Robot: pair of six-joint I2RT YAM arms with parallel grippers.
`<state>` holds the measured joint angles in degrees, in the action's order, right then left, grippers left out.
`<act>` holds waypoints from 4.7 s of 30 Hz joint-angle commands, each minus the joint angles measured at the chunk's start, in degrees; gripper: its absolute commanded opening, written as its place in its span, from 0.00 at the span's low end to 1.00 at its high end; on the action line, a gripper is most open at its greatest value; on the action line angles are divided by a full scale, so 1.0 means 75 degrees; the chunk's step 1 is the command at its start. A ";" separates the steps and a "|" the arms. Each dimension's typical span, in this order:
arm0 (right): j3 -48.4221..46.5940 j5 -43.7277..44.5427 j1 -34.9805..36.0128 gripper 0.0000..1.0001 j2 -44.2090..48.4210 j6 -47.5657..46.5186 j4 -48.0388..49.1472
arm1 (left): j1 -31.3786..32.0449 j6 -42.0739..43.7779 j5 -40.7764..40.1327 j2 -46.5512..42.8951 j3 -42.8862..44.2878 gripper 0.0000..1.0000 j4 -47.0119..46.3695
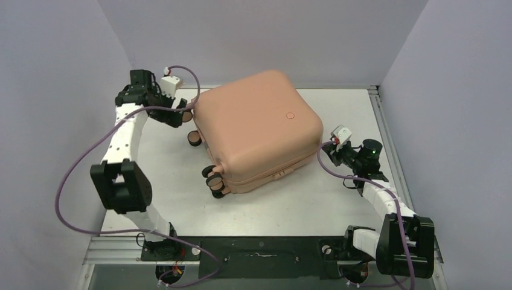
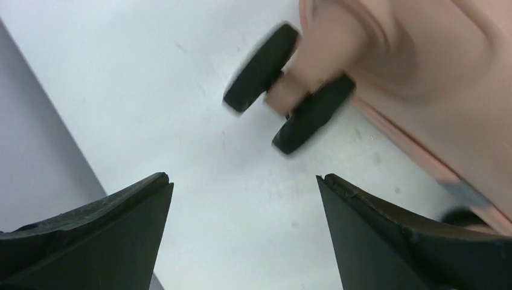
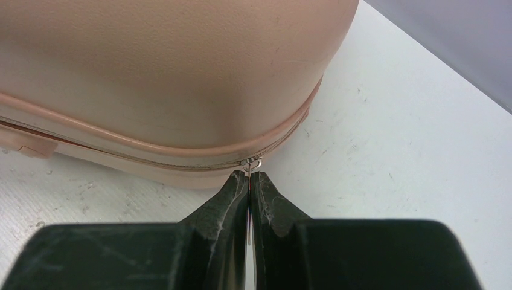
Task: Pack the luggage
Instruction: Zip the luggage at the center of the board.
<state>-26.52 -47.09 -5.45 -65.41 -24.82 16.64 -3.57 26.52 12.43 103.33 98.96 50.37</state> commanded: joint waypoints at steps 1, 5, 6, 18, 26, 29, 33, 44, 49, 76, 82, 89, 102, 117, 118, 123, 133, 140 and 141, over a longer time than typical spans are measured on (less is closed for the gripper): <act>0.0157 -0.0295 0.0117 0.05 -0.0023 0.0081 0.0342 | -0.0106 -0.0067 0.1145 -0.2830 -0.0889 0.96 -0.0292; 0.0188 -0.0249 0.0153 0.05 -0.0089 0.0104 0.0339 | 0.0329 0.0563 0.2751 -0.4439 -0.1533 0.96 0.0384; 0.0186 -0.0219 0.0153 0.05 -0.0106 0.0096 0.0331 | 0.0692 0.0700 0.2832 -0.4720 -0.1666 0.96 0.0544; 0.0234 0.0011 0.0142 0.05 -0.0024 -0.0099 0.0222 | 0.3626 0.0120 0.2206 -0.5398 -0.3539 0.96 0.1116; 0.0188 0.0174 0.0153 0.05 -0.0136 -0.0122 0.0225 | 0.4266 0.0015 0.2012 -0.5144 -0.3852 0.96 0.1312; 0.0186 0.0241 0.0151 0.05 -0.0190 -0.0159 0.0213 | 0.4525 -0.0021 0.1533 -0.5055 -0.4074 0.96 0.1253; 0.0131 0.0244 0.0150 0.05 -0.0233 -0.0121 0.0198 | 0.4696 -0.0122 0.0489 -0.5093 -0.4359 0.98 0.0948; 0.0100 0.0267 0.0147 0.05 -0.0294 -0.0091 0.0218 | 0.4742 -0.0364 -0.0267 -0.5171 -0.4931 0.57 0.0140; 0.0083 0.0388 0.0147 0.05 -0.0349 -0.0111 0.0238 | 0.4742 -0.0345 -0.0102 -0.5028 -0.4747 0.20 0.0222; -0.0543 -0.0374 -0.0028 0.47 -0.0804 -0.1582 -0.0790 | 0.3305 0.1195 0.1023 -0.6210 -0.5992 0.00 0.0726; -0.0124 -0.0815 -0.0035 0.53 -0.0985 -0.1169 0.0286 | 0.2727 0.1768 0.1121 -0.6305 -0.6084 0.00 0.0845; -0.0028 -0.2167 -0.0046 0.49 -0.1496 -0.0111 0.1431 | 0.1532 0.2690 0.1604 -0.6154 -0.6053 0.00 0.1152; -0.0069 -0.2933 0.0544 0.15 -0.1112 0.0196 0.1244 | 0.0192 0.3446 0.2147 -0.5217 -0.5962 0.00 0.0984; -0.0513 0.2644 0.0544 0.05 -0.1189 0.0865 0.1721 | -0.0317 0.3902 0.2490 -0.5150 -0.5626 0.00 0.1401; -0.0704 0.2827 0.0601 0.05 -0.1417 0.0861 0.1655 | -0.0336 0.3921 0.2492 -0.5187 -0.5620 0.00 0.1422; -0.1626 0.3486 0.0937 0.05 -0.2497 0.0621 0.1708 | -0.0419 0.4050 0.2526 -0.5175 -0.5512 0.00 0.1575; -0.3871 0.4578 0.1884 0.05 -0.4489 0.0332 0.1594 | -0.0735 0.4470 0.2660 -0.5291 -0.5329 0.00 0.2059; -0.4463 0.3481 0.1867 0.05 -0.4906 0.1081 0.2166 | -0.1071 0.4999 0.2962 -0.5485 -0.5363 0.00 0.2540; -0.4269 0.3200 0.1864 0.05 -0.4750 0.1208 0.2340 | -0.1100 0.5060 0.2981 -0.5544 -0.5386 0.00 0.2571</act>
<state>-59.37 -28.21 11.99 -104.36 -17.98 23.64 -8.73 60.82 41.71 64.10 57.32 61.45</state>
